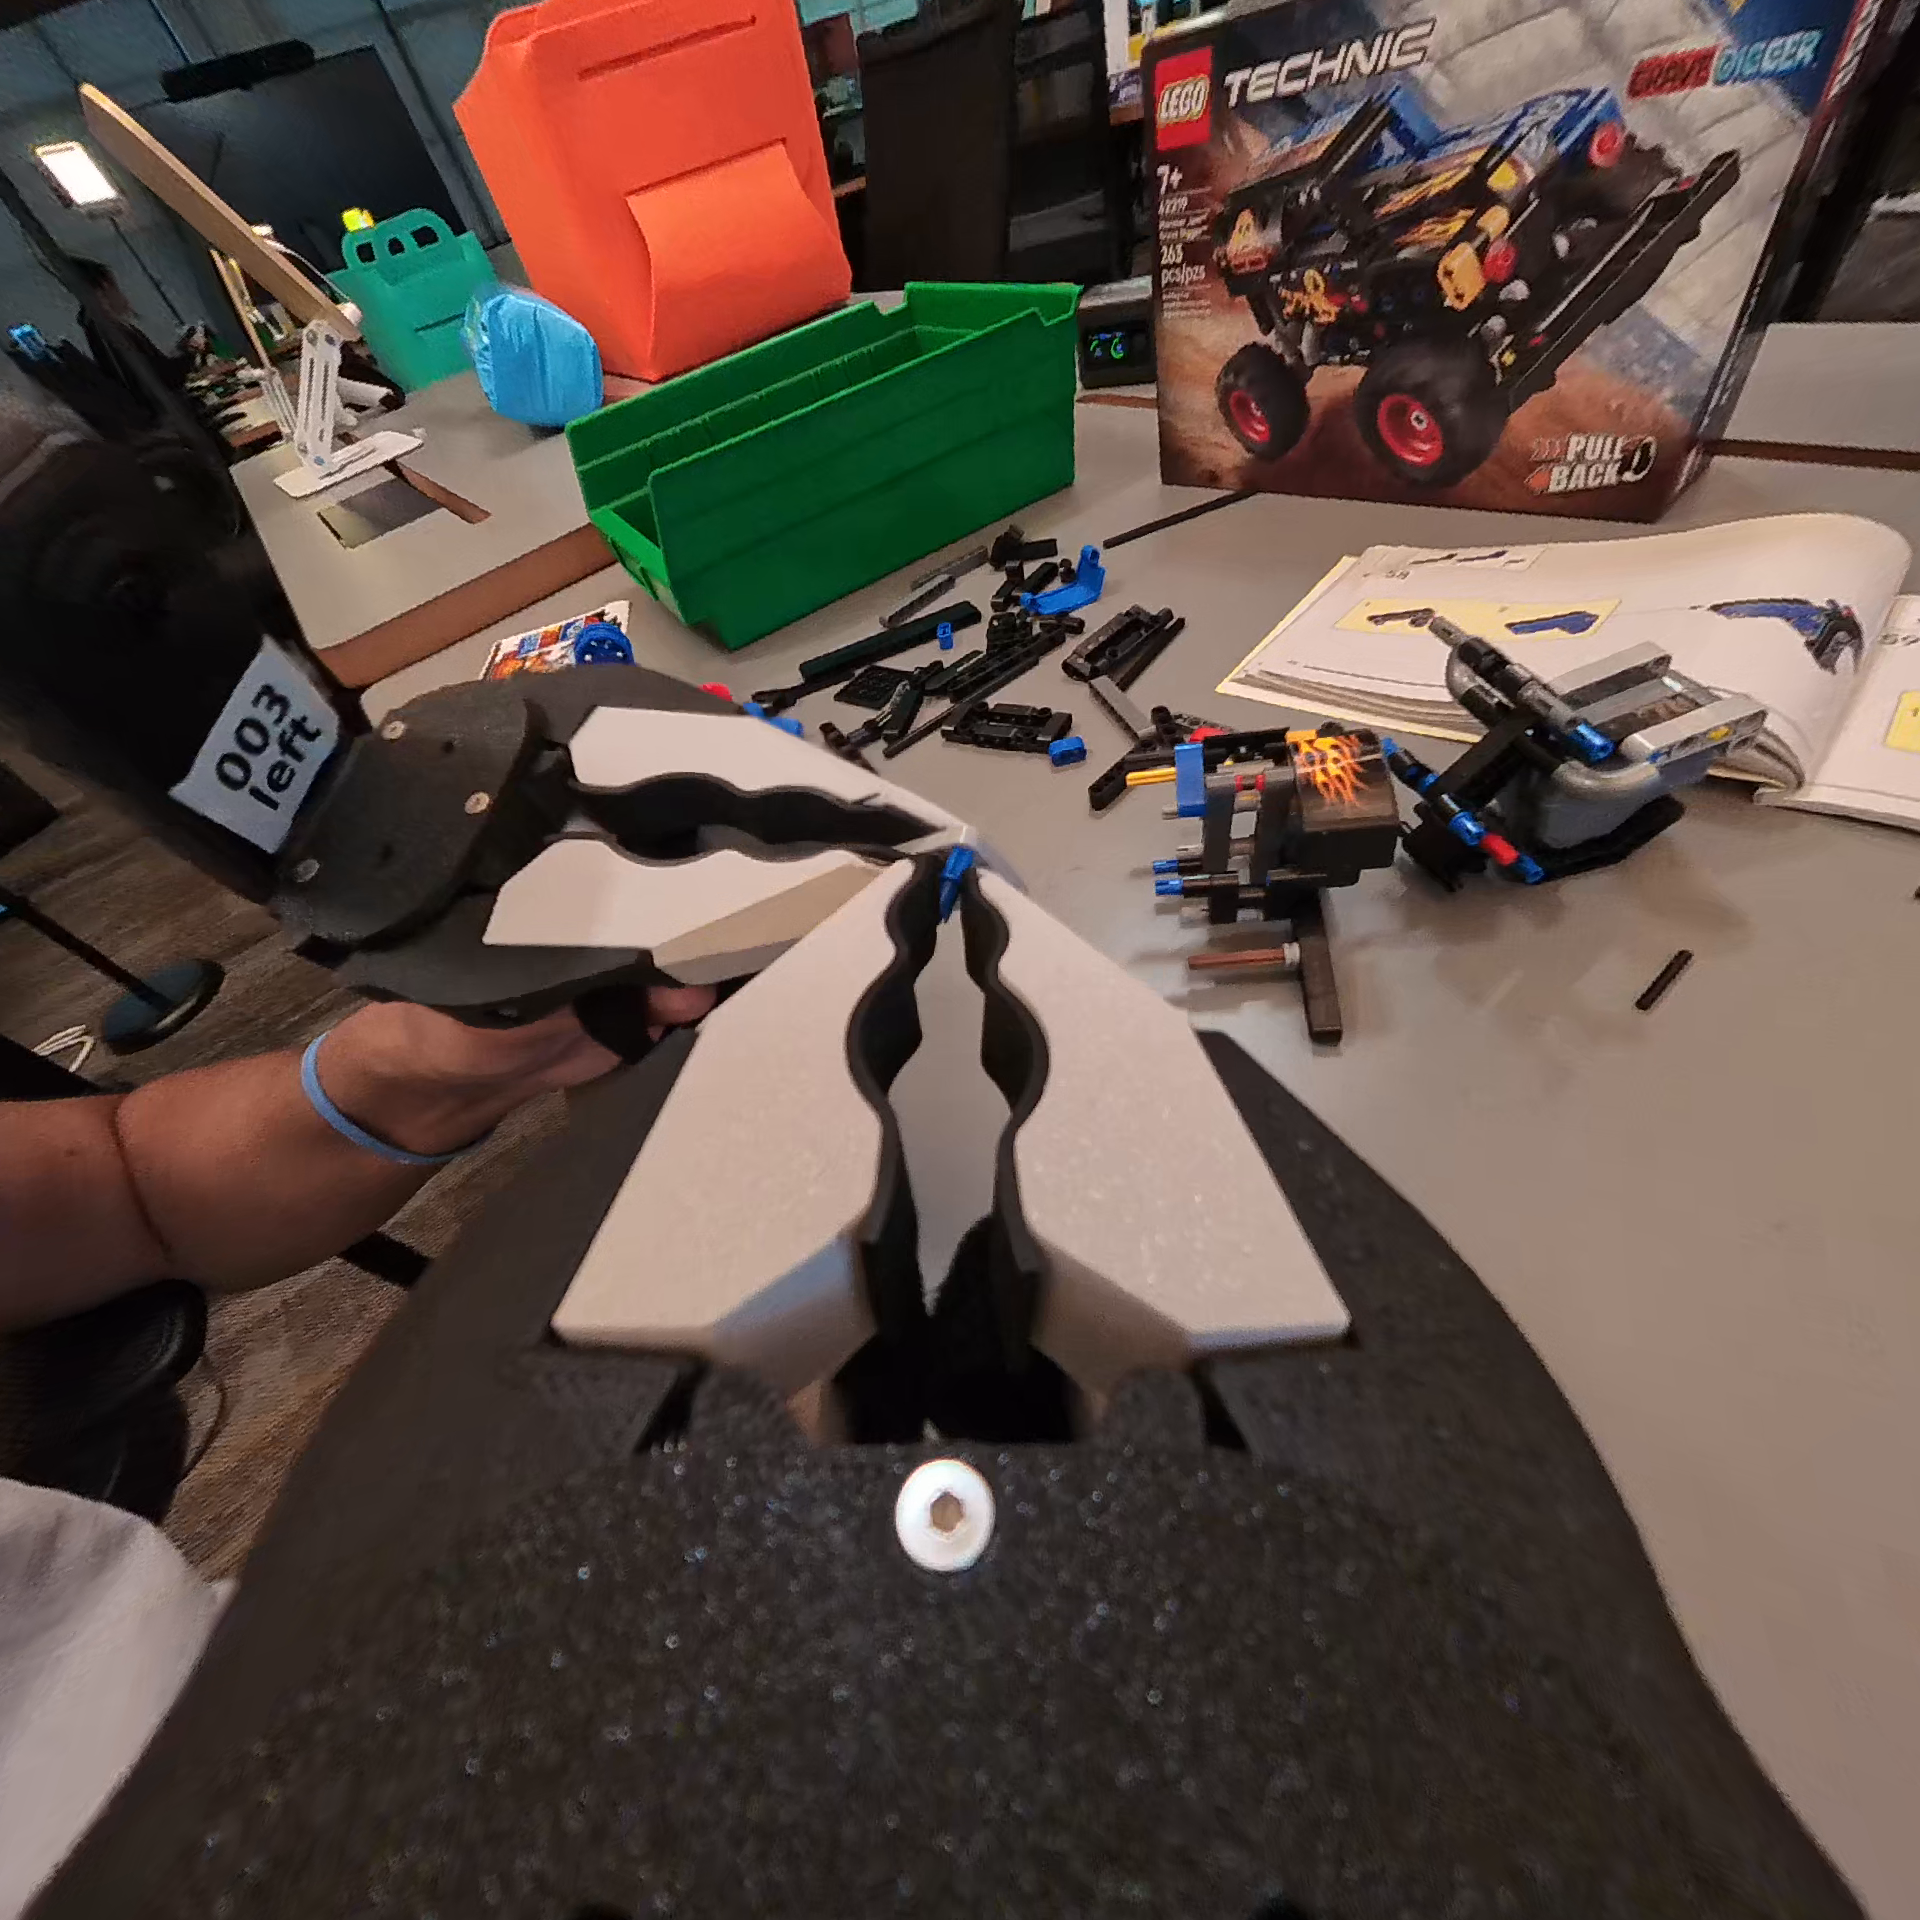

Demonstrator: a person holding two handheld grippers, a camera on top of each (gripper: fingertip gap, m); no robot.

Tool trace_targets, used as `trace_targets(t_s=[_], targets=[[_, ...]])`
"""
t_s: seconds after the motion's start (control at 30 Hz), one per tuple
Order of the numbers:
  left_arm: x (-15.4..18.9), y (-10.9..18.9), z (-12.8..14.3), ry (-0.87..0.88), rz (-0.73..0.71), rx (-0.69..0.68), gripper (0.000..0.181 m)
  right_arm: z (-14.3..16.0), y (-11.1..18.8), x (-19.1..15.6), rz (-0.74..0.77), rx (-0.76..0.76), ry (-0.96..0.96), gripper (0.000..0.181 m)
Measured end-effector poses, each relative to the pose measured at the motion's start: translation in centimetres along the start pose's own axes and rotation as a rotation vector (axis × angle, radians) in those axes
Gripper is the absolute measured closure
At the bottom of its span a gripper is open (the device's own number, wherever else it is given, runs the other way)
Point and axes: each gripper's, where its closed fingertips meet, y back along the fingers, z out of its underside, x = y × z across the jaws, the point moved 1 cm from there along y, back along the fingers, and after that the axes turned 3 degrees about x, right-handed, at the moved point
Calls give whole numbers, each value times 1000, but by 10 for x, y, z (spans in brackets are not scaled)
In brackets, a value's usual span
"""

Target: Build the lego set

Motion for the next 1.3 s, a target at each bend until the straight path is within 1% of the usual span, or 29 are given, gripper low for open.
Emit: trace_targets(t_s=[0.13, 0.23, 0.4, 0.53, 0.67, 0.73, 0.83, 0.97, 1.07, 1.13, 1.23, 1.27, 1.3], targets=[[4, -1, 1, -81, 0, -4, 180, 3, 4, 0, -23, -54, 0, 178], [7, -1, 0, -81, 17, -2, 179, 3, 6, -1, -19, -67, 35, 178], [7, 0, 0, -76, 25, 3, 180, 2, 7, -2, -28, -61, 31, 178], [4, 0, -4, 22, 39, 20, 179, 0, 5, -3, -54, -61, 5, 178], [-4, -2, -6, 167, 58, 29, 179, -6, -1, 0, -72, -111, 12, 178], [-8, -3, -7, 210, 51, 30, 179, -11, -4, 2, -77, -130, 18, 178], [-13, -5, -3, 146, 17, -4, 179, -12, -9, 6, -86, -153, 19, 178], [-19, -4, 9, 22, -20, -100, 179, -7, -10, 11, -145, -184, -10, 178], [-21, 1, 17, -39, -36, -140, 179, 5, 1, 29, -131, -229, 30, 178], [-20, 5, 21, -60, -38, -161, 179, 19, 14, 55, -70, -294, 73, 178], [-19, 13, 23, -104, -43, -179, 179, 57, 42, 96, 6, -481, 159, 178], [-19, 15, 23, -116, -45, -181, 179, 69, 50, 103, -8, -538, 176, 178], [-18, 16, 24, -125, -45, -180, 179, 77, 56, 107, -17, -555, 195, 178]])
